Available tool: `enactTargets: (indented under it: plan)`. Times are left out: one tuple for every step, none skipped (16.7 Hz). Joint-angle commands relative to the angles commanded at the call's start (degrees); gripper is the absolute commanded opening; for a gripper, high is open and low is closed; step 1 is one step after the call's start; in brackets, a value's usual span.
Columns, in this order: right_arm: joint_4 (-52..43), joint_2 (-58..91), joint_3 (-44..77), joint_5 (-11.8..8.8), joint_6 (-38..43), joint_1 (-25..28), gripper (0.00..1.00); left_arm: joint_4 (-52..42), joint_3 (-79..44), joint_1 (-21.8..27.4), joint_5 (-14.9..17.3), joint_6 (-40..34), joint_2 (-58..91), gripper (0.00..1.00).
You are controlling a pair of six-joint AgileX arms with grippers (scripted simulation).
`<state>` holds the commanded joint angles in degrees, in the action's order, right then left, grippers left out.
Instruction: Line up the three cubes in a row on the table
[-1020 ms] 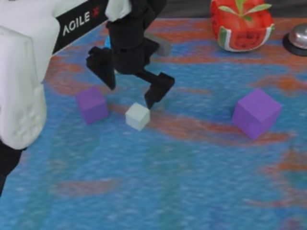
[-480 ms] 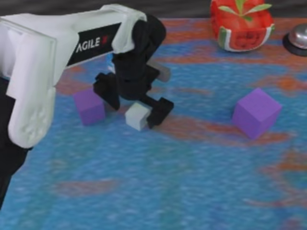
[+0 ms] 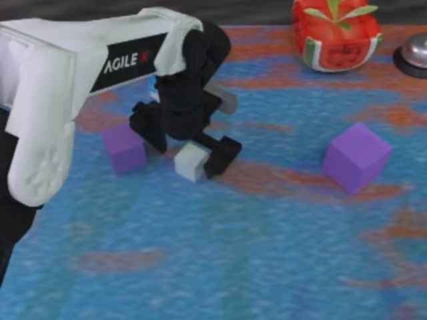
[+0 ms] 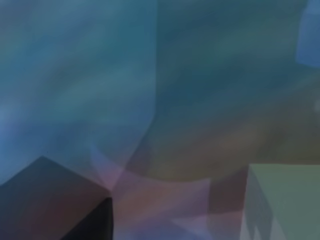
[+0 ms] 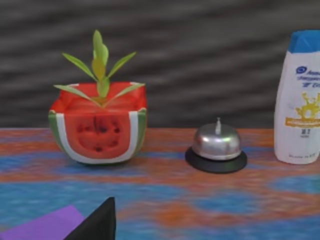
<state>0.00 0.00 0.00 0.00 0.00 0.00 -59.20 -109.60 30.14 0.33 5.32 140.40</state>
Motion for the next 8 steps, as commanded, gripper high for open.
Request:
enactTargets:
  plan:
    - [0.0,0.0,0.0,0.0,0.0,0.0,1.0,0.0,0.0,0.0,0.0,0.0,0.0,0.77]
    - [0.0,0.0,0.0,0.0,0.0,0.0,1.0,0.0,0.0,0.0,0.0,0.0,0.0,0.7]
    - [0.0,0.0,0.0,0.0,0.0,0.0,1.0,0.0,0.0,0.0,0.0,0.0,0.0,0.62]
    - [0.0,0.0,0.0,0.0,0.0,0.0,1.0,0.0,0.0,0.0,0.0,0.0,0.0,0.55]
    - [0.0,0.0,0.0,0.0,0.0,0.0,1.0,0.0,0.0,0.0,0.0,0.0,0.0,0.47]
    - [0.0,0.0,0.0,0.0,0.0,0.0,1.0,0.0,0.0,0.0,0.0,0.0,0.0,0.4]
    - [0.0,0.0,0.0,0.0,0.0,0.0,1.0,0.0,0.0,0.0,0.0,0.0,0.0,0.32]
    - [0.0,0.0,0.0,0.0,0.0,0.0,1.0,0.0,0.0,0.0,0.0,0.0,0.0,0.25]
